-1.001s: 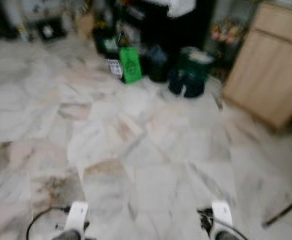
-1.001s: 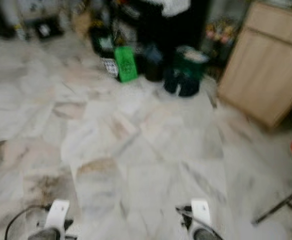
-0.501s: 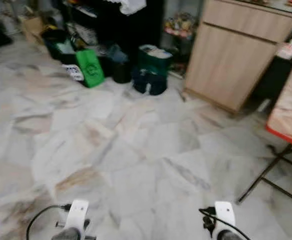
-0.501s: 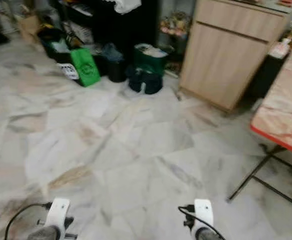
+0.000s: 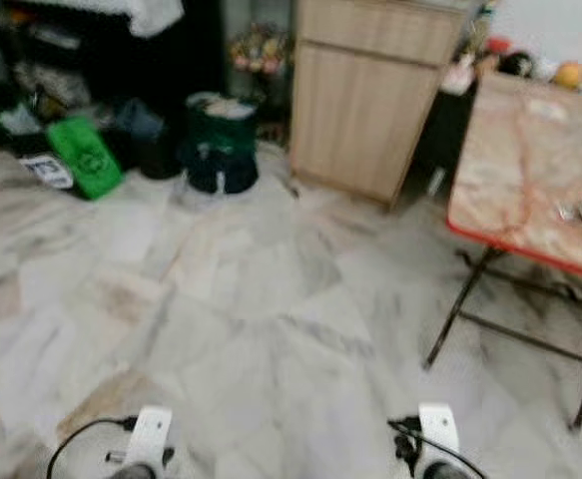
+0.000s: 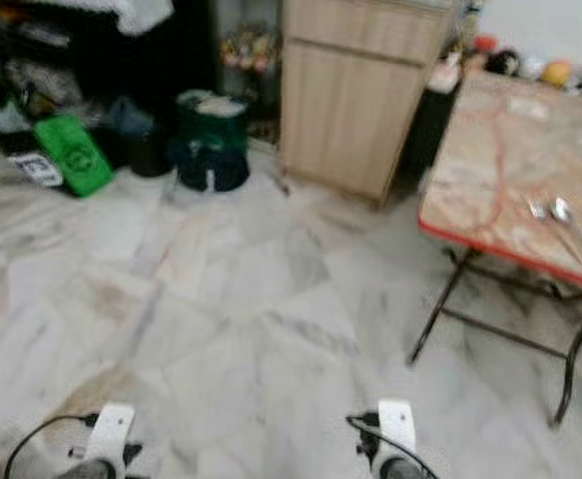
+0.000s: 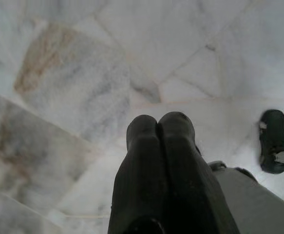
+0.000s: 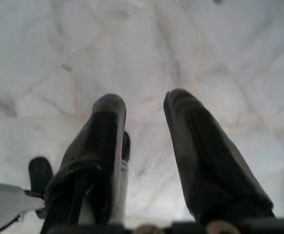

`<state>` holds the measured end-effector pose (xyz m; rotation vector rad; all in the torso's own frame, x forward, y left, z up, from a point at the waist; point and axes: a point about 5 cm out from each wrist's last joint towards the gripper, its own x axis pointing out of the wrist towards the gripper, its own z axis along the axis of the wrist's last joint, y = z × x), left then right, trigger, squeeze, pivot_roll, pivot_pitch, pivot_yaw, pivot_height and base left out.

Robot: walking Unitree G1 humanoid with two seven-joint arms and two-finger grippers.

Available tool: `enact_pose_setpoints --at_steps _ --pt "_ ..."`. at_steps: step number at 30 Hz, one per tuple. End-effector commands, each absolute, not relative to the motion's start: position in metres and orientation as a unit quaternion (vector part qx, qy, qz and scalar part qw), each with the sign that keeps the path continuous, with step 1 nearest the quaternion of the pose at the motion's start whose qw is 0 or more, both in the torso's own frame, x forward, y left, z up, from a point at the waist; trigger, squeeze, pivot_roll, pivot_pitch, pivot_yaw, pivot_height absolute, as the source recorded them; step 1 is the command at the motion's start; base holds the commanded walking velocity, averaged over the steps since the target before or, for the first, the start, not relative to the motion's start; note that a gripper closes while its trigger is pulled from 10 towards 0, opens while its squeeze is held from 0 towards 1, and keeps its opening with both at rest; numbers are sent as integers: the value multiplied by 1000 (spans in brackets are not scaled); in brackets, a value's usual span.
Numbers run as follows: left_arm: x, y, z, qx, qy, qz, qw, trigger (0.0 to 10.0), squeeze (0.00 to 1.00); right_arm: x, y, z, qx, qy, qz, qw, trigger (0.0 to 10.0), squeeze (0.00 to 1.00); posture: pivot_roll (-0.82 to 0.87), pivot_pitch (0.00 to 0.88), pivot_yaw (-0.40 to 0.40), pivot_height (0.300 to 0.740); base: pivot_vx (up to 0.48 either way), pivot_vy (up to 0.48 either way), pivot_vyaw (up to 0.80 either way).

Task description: Setting the table

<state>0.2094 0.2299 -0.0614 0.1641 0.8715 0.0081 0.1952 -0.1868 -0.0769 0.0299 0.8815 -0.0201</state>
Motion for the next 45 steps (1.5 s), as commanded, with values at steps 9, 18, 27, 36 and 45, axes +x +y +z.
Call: enact_pose_setpoints --at_steps 9,18,27,36,45 --pt "207 227 -64 13 422 30 906 10000 0 172 -220 -85 117 458 -145 869 10000 0 84 0 53 740 0 0 -694" --pt "205 226 -65 19 424 22 905 10000 0 176 -216 -84 136 448 -156 870 10000 0 86 0 48 740 0 0 -560" --pt "203 223 -67 23 428 16 903 10000 0 187 -207 -80 135 440 -144 876 10000 0 82 0 44 740 0 -403 0" --pt "196 223 -71 22 436 19 899 10000 0 181 -206 -83 132 444 -143 875 10000 0 87 0 40 740 0 -480 0" --pt "192 223 -73 22 442 21 897 10000 0 175 -213 -85 123 449 -148 873 10000 0 84 0 40 740 0 -480 0"
